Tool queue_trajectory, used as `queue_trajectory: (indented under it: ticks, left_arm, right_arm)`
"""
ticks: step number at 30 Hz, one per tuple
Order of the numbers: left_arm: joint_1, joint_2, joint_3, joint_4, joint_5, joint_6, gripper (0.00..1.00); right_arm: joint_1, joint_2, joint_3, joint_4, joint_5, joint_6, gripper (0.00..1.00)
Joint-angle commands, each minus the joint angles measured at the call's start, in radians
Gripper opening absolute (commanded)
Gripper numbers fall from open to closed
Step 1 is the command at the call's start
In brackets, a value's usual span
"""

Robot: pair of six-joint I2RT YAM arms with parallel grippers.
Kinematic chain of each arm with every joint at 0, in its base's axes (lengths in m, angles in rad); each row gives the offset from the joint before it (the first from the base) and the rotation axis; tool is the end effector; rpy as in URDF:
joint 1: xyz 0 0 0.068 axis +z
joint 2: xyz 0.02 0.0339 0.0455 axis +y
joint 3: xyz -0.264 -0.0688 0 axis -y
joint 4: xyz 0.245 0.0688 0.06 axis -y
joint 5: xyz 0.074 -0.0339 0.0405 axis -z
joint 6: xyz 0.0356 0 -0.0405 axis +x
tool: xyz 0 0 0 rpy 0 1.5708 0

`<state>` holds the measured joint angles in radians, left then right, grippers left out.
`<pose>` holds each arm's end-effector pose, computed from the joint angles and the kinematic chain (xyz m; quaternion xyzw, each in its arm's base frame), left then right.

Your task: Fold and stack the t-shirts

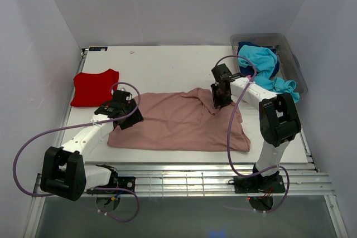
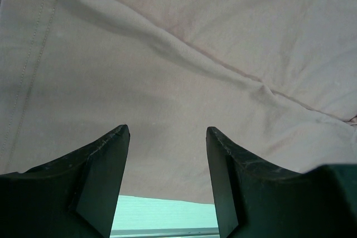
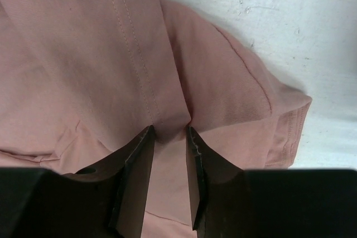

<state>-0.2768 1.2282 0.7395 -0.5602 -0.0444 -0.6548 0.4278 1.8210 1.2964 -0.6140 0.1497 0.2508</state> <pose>0.2221 -0.0615 0.2051 -0.1871 0.9476 -0.0967 0.2401 0.3418 0.1500 0.1993 -0.0701 0.9716 0.0023 0.2259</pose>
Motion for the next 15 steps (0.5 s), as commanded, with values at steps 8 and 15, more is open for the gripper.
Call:
queue_trajectory:
  ticks: [8, 15]
  left_arm:
    - [0.007, -0.055, -0.006, -0.009, -0.018, 0.0, 0.68]
    - [0.007, -0.073, -0.018, -0.02, -0.025, 0.001, 0.68]
  right_arm:
    - [0.006, 0.035, -0.035, 0.036, -0.015, 0.021, 0.29]
    - [0.014, 0.0, 0.036, 0.027, 0.004, -0.004, 0.08]
